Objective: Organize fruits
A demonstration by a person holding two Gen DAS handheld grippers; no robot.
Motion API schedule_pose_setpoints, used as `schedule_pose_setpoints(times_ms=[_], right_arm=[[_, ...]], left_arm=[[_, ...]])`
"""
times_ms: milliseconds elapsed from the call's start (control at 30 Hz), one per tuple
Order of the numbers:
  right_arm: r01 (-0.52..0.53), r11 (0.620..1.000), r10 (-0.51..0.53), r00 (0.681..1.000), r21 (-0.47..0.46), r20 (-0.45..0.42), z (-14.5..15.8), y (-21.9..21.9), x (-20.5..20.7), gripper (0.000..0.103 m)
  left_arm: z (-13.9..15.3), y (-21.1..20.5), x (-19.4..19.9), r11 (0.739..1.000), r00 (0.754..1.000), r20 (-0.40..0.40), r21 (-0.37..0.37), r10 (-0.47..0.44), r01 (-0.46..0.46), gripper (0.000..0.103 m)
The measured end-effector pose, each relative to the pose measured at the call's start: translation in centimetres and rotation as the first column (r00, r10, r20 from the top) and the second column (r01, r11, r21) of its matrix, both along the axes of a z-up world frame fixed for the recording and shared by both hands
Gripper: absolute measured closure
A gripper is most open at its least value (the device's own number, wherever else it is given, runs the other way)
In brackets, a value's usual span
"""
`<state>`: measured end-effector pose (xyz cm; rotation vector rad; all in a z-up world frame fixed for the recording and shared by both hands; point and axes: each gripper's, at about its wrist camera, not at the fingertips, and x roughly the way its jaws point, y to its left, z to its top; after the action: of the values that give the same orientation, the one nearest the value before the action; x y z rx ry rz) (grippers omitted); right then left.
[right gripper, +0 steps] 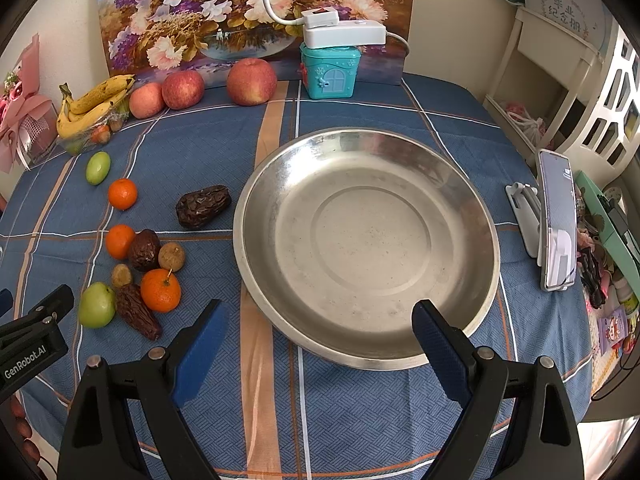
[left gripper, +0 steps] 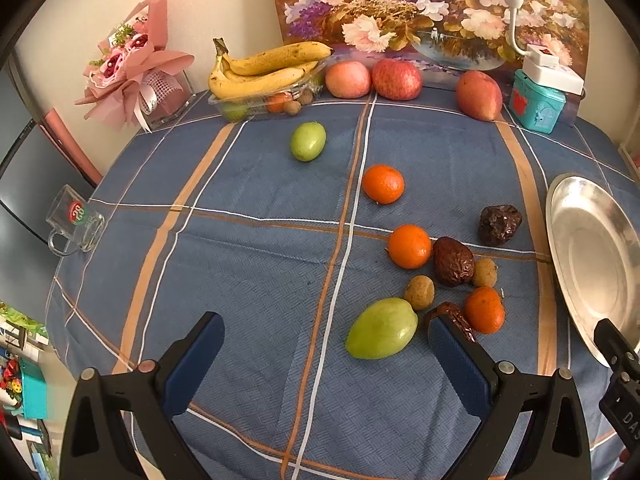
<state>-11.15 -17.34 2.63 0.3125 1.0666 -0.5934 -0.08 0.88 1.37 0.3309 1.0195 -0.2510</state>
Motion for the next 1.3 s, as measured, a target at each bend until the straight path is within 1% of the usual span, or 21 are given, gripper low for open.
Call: schedule_pose_setpoints(times_ms=[267,400,500,733,800,867,933,1000,1033,1200,1300], right_arm=[[0.001,1.0,-0.001,1.0,0.001,0.002,0.1,0.0,0.0,0.01],[0.0,1.0,0.0,1.0,0.0,0.005,0.2,0.0,0.0,0.01],[0.0,1.0,0.0,1.0,0.002,0.006,0.3,0.0,0.0,0.01],[0.0,1.0,0.0,1.0,0.002,0.006,0.3,-0.1,0.0,0.01],[-0.001,1.0,0.001,1.0,0.002,0.005,0.2,0.0,0.0,0.01],[-0.004,1.0,0.004,1.0,0.004,0.005,0.3,0.1,0.0,0.01],[-0.011,1.0,0.011,1.0,0.012,0.007,0.3,0.2,0.1,0.01],[-0.026,0.999,0.026,1.0,0.027,0.012,0.1,0.3,0.3,0.01],[-0.039,0.998,0.039,0.999,0.039,0.02,0.1,0.4,0.5,0.01],[-0.121,0.986,0.113,0.991,0.116,0.077,-0.2,1.7,1.9,0.01],[-0.183,0.976,0.172,0.981,0.121,0.092,-0.3,2.9,3.0,0.01]], left_arm=[[0.0,0.0,0.0,1.0,1.0,0.003,-0.006,-0.003,0.003,0.0],[0.2,-0.1,-0.1,1.0,1.0,0.018,-0.017,-0.011,0.011,0.0],[0.1,-0.2,-0.1,1.0,1.0,0.009,-0.019,-0.018,0.018,0.0],[0.1,-0.8,-0.5,0.998,0.998,0.011,-0.005,-0.062,0.062,0.0],[0.2,-0.4,-0.3,0.998,0.998,0.001,-0.028,-0.058,0.058,0.0],[0.2,0.2,0.3,0.997,0.999,-0.016,-0.066,-0.039,0.038,0.0],[0.1,0.6,0.6,0.997,0.999,-0.02,-0.077,-0.03,0.028,0.0],[-0.1,0.9,1.0,0.997,1.0,0.002,-0.076,-0.022,0.022,0.0],[-0.2,1.2,1.2,0.997,1.0,0.007,-0.077,-0.009,0.01,0.0],[-0.7,2.6,2.3,0.99,0.999,-0.009,-0.138,0.042,-0.043,0.0],[-0.8,3.1,2.8,0.979,0.998,-0.02,-0.197,0.056,-0.059,0.0]])
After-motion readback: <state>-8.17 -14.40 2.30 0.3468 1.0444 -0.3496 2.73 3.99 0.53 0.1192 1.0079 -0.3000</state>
